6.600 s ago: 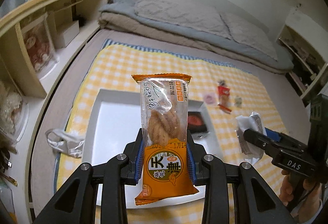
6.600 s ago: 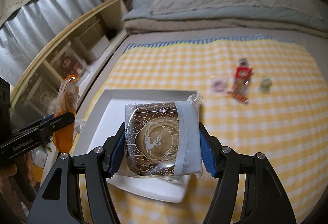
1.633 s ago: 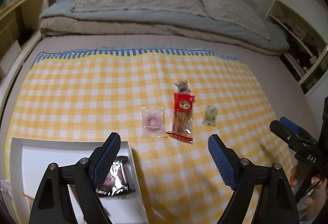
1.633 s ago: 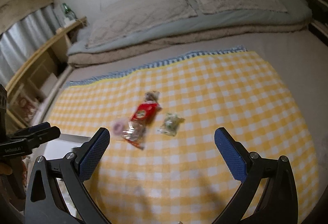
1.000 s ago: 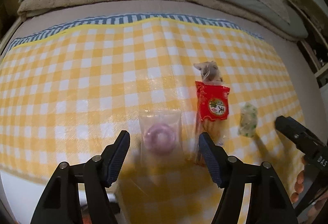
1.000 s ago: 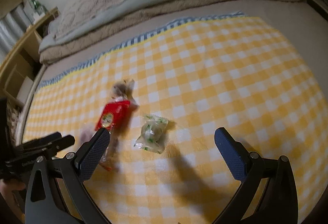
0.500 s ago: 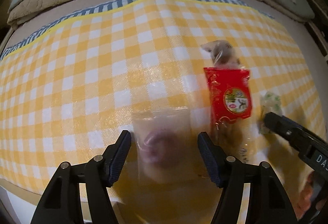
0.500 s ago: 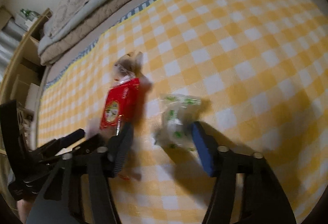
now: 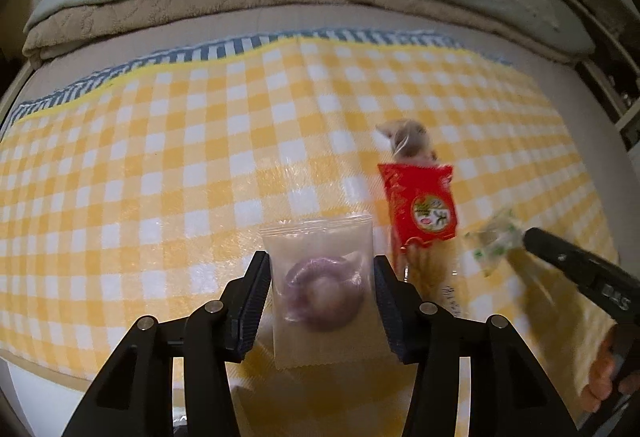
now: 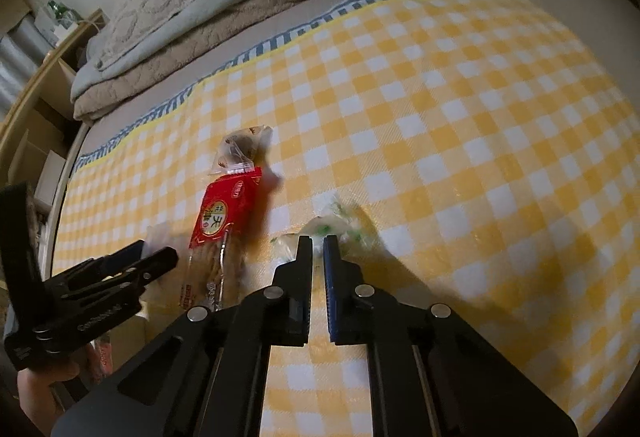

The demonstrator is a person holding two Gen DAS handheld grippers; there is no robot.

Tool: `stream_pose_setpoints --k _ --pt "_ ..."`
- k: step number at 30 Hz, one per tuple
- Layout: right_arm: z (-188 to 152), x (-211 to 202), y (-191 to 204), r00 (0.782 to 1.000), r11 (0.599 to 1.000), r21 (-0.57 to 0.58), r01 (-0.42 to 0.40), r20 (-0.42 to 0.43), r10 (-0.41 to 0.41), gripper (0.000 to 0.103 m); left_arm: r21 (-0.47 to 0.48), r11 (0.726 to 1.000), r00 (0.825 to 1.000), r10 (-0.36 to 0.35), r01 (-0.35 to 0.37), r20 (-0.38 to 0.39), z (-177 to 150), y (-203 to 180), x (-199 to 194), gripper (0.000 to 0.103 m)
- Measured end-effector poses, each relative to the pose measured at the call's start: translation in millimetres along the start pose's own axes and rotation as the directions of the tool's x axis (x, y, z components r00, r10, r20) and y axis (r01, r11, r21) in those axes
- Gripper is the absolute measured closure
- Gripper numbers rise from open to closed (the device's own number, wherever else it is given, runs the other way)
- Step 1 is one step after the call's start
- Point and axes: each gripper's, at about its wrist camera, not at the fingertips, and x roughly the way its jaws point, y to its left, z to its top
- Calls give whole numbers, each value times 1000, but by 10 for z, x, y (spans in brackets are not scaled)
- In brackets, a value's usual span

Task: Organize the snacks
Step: 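Grasp the pink ring candy with the left tool while the right tool grasps the green candy, then carry both candies over the white tray and open both tools to release them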

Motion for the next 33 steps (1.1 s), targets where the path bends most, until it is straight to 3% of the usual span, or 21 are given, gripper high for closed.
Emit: stream_pose_setpoints --k 2,3,5,6,7,10,15,21,28,33 --pt "16 12 -10 1000 999 37 15 -11 -14 95 -5 1000 1000 -10 10 11 -21 27 -68 53" --pt "27 25 -15 1000 998 63 19 -12 -18 89 -6 1000 1000 -14 14 14 -32 40 -91 53" --pt "51 79 -55 1000 990 136 25 -19 -23 62 -6 1000 999 -27 27 21 -74 111 -178 53" --pt "53 110 -73 999 985 172 30 -18 -27 42 -6 999 999 -31 31 23 -83 131 -197 53" --pt "49 126 -87 999 980 197 31 -16 -28 39 -5 999 999 -35 35 23 -94 154 -217 53" --pt "62 226 -76 999 974 222 49 -20 -46 39 -7 999 999 -48 48 26 -107 210 -248 53" --pt "77 365 12 997 984 162 77 -28 -73 39 -10 998 998 -60 60 20 -99 225 -194 53" --pt "61 314 72 997 992 93 82 -16 -81 73 -5 997 996 -78 78 37 -90 204 -282 53" --pt "33 -56 220 992 994 24 105 67 -106 74 1 994 989 -112 112 100 -127 246 -691 53" --pt "-21 -408 446 988 996 -25 86 134 -81 74 21 993 982 -121 119 145 -228 309 -1057 53"
